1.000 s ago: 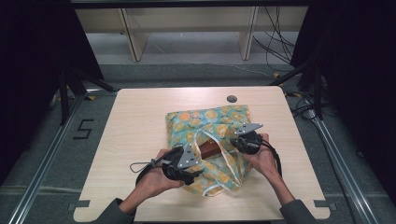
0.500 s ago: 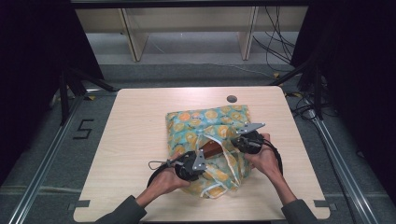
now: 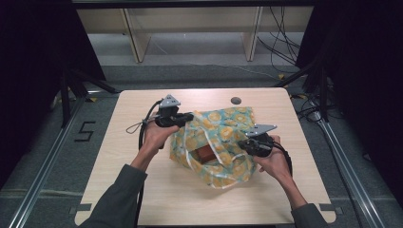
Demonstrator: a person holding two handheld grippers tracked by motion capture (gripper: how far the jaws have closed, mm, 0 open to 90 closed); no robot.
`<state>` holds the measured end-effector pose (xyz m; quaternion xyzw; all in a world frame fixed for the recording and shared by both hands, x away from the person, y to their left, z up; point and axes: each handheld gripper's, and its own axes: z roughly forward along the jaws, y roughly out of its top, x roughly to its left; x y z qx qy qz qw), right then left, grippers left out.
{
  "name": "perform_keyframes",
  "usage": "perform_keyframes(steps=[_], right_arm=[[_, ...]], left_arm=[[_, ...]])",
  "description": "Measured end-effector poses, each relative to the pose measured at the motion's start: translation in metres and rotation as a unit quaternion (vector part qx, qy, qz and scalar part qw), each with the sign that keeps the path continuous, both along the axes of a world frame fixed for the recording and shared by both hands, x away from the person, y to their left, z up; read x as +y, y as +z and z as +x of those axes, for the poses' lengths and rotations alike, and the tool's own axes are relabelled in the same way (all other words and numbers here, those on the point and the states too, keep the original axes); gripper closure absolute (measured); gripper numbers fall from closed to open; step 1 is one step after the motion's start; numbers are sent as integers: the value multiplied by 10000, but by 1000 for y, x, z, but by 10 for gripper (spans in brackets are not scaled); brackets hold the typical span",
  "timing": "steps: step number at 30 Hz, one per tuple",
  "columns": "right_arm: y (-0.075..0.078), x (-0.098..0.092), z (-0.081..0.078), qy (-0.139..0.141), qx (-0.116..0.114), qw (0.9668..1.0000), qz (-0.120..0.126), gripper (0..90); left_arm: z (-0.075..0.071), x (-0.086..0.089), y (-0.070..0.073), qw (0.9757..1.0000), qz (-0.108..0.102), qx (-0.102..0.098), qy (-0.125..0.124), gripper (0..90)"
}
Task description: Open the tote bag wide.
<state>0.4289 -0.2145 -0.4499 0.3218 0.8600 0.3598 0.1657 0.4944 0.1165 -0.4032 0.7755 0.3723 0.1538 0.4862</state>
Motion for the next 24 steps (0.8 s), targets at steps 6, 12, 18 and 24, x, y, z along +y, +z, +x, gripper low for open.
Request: perform_keyframes(steps=[6,12,18,24], right_arm=[[28,4,-18,208,-322,9987,346,749],[44,35,-39,776,-489,9953,316,624],[34,66,-35,999,-260,9944,208,592],[7,88,-27,740,316,9965,-205,556]], left_arm=[[28,20,-39,9972,42,688,290,886],[26,24,-39,9969,-160,709,294,885],[17,20,-25,9984,-218,513,110,882],[10,16,-16,9991,-176,375,-51,881]])
